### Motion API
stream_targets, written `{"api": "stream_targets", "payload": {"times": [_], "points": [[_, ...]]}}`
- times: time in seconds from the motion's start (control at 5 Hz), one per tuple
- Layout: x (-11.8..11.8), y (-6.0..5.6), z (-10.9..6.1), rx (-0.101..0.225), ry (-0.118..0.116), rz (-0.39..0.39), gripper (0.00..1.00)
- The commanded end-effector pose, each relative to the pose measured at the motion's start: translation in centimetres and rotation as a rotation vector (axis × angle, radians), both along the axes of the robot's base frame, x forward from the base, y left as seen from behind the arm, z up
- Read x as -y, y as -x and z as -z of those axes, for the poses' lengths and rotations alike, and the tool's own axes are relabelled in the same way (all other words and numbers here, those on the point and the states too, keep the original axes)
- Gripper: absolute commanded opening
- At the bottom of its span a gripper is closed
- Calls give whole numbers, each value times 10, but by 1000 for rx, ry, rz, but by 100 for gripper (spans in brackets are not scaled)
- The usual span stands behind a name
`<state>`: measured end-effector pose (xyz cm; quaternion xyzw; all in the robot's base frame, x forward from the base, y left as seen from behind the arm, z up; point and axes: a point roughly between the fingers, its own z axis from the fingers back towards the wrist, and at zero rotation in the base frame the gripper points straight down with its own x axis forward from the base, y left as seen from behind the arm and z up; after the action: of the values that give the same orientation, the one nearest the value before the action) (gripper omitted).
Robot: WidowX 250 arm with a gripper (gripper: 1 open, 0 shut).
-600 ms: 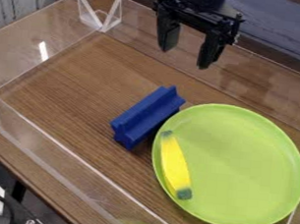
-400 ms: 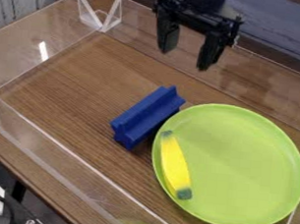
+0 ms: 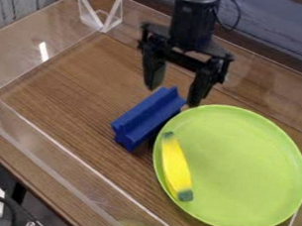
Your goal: Put the banana in the green plate
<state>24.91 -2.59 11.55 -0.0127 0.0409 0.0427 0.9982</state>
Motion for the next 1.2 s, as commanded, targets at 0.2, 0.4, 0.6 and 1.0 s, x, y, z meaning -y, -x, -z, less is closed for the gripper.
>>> {"api": "stream_targets", "payload": {"times": [0.2, 0.4, 0.6, 1.0], "points": [[41, 18, -1, 108, 26, -101, 100], [54, 27, 6, 137, 38, -135, 100], [50, 25, 17, 147, 53, -149, 100], [52, 28, 23, 135, 61, -84, 100]]}}
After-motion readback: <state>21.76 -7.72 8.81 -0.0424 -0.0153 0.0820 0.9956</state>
